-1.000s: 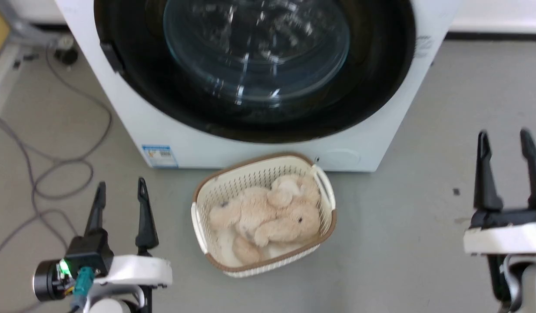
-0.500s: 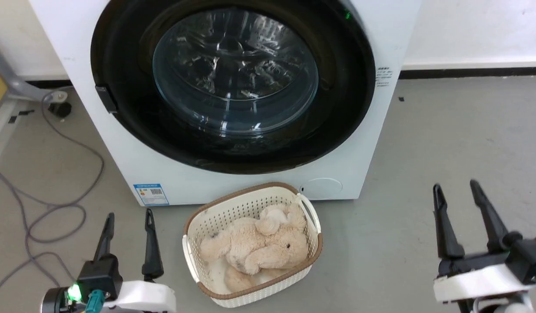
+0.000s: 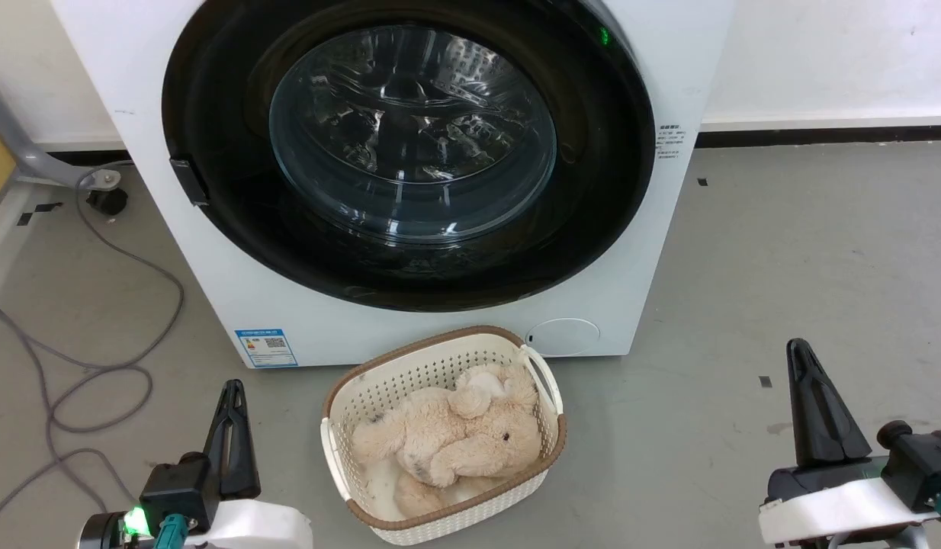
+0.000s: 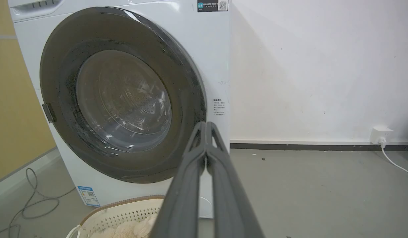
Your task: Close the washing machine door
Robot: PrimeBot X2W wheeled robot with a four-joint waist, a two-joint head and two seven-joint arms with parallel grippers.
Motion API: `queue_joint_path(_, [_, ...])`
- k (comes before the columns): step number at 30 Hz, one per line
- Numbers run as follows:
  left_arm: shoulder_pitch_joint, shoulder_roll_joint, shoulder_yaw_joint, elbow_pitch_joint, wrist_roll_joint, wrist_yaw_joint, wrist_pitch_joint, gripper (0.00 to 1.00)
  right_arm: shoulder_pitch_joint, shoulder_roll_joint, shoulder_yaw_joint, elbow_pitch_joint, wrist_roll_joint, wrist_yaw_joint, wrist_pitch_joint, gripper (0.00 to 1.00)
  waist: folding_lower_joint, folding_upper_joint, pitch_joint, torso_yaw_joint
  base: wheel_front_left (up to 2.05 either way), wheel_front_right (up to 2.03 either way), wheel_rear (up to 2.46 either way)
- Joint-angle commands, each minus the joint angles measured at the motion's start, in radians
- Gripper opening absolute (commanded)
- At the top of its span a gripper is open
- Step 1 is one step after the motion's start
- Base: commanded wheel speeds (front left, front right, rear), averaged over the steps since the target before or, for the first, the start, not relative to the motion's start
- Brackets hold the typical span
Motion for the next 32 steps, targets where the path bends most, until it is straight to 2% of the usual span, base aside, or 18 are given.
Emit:
queue_joint_path(1, [-0.001, 0.000, -0.001, -0.004, 0.002, -0.004, 0.006, 0.00, 0.001, 0.000, 0.002, -0.001, -0.004, 0.000, 0.006, 0.00, 0.0001, -0.0001, 0.000, 0.002, 0.00, 0.00, 0.00])
queue_joint_path(32, [-0.005, 0.000, -0.008, -0.025, 0.016, -0.027, 0.071, 0.00, 0.004, 0.001, 0.018, -0.006, -0.029, 0.000, 0.072, 0.00, 0.0001, -0.0001, -0.002, 0.036, 0.00, 0.00, 0.00])
